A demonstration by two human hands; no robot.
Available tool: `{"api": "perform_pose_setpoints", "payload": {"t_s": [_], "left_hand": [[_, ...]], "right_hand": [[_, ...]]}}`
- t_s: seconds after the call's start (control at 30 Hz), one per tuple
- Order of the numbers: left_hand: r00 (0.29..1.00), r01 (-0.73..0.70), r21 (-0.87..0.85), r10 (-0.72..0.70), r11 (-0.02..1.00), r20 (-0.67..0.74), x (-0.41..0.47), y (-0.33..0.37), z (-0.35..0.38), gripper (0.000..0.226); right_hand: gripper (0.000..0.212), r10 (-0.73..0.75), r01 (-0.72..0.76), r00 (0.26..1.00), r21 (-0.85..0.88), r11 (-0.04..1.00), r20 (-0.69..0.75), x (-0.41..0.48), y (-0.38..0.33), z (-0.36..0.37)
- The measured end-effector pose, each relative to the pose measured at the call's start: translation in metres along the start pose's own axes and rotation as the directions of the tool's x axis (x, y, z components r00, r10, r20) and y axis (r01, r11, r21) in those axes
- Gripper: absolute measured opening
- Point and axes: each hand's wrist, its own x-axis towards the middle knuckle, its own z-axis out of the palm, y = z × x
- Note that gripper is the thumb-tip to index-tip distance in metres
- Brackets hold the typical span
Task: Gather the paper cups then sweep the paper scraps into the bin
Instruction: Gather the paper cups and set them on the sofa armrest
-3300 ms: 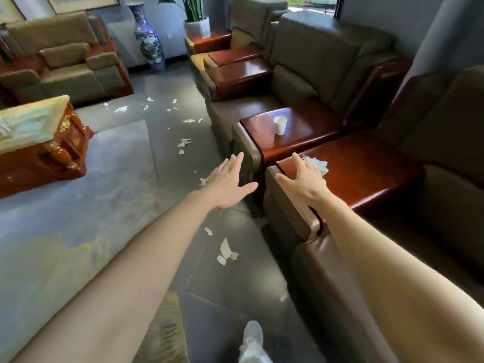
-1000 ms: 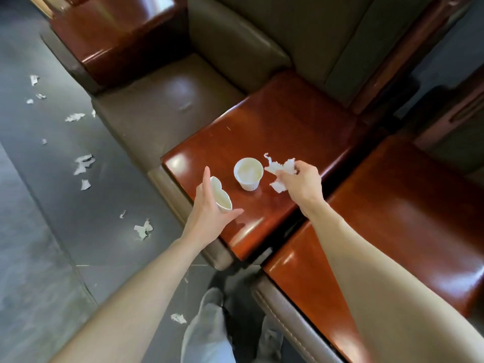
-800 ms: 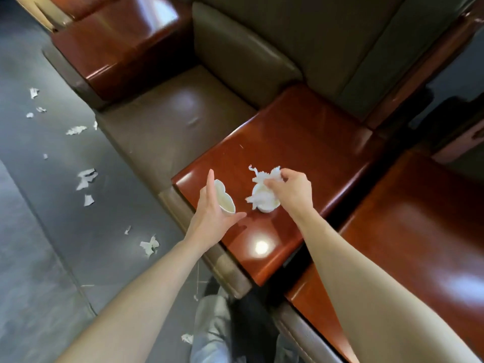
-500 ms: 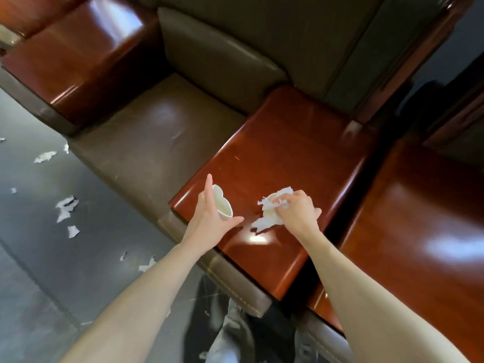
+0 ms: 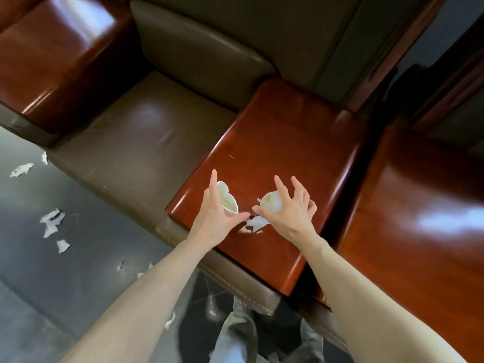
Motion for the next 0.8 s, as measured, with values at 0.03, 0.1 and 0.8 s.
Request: {"api": "perform_pose_setpoints", "payload": {"t_s": [0.03,0.1,0.8], "left_hand": [[1.000,-0.005,0.000,0.005,1.000,0.001,0.001,-0.002,0.000,0.120],[1.000,-0.012,-0.003,0.012,1.000,-0.001,0.004,-0.006,-0.001,0.120],[0.736,-0.574,-0.193,0.604,0.796,0.305,-0.089,0.255,0.065,0.119]], "right_hand": [[0.092,0.039,-0.039,0.997,0.004,0.999,0.063,0.002,0.000,0.004],[0.100,0.094,-0.115,0.983,0.137,0.984,0.156,0.004,0.002,0.010],[0.065,0.498,-0.110,0.795,0.725,0.680,-0.346,-0.179,0.142,-0.200]]}}
